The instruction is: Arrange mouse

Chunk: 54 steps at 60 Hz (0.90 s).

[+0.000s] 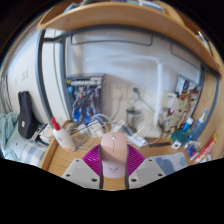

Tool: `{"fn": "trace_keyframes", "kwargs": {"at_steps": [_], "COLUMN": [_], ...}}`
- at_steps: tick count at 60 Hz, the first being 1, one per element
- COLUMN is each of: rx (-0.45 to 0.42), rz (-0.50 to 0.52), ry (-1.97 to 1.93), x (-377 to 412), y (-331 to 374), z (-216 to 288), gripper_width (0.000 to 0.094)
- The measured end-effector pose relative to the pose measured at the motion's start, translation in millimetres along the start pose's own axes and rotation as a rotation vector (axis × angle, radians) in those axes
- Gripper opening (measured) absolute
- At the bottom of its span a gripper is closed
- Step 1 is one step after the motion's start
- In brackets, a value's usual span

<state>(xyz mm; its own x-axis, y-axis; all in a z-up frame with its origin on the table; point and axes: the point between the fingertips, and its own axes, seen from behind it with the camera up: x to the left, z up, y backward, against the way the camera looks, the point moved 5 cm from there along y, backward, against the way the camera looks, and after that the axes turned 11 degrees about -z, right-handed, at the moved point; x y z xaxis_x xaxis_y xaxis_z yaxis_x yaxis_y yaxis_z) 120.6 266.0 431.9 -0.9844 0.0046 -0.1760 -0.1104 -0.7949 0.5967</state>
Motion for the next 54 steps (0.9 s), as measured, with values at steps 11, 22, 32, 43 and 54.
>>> {"fn": "trace_keyframes", "kwargs": {"at_steps": [11, 22, 32, 43, 54], "rx": [-0.088, -0.03, 0.117, 0.266, 0.347], "rz": [-0.116, -0.195, -0.171, -0.092, -0.043], "ry": [-0.009, -0.045, -0.038, -0.025, -0.023], "x": [-137.7, -248.1, -282.3, -269.0, -256.3], "y": [18.4, -14.1, -68.2, -114.2, -125.1], "z": [39.2, 7.9, -65.8, -142.1, -181.7], "gripper_width": [0.0282, 0.0282, 0.0281, 0.0286, 0.0349]}}
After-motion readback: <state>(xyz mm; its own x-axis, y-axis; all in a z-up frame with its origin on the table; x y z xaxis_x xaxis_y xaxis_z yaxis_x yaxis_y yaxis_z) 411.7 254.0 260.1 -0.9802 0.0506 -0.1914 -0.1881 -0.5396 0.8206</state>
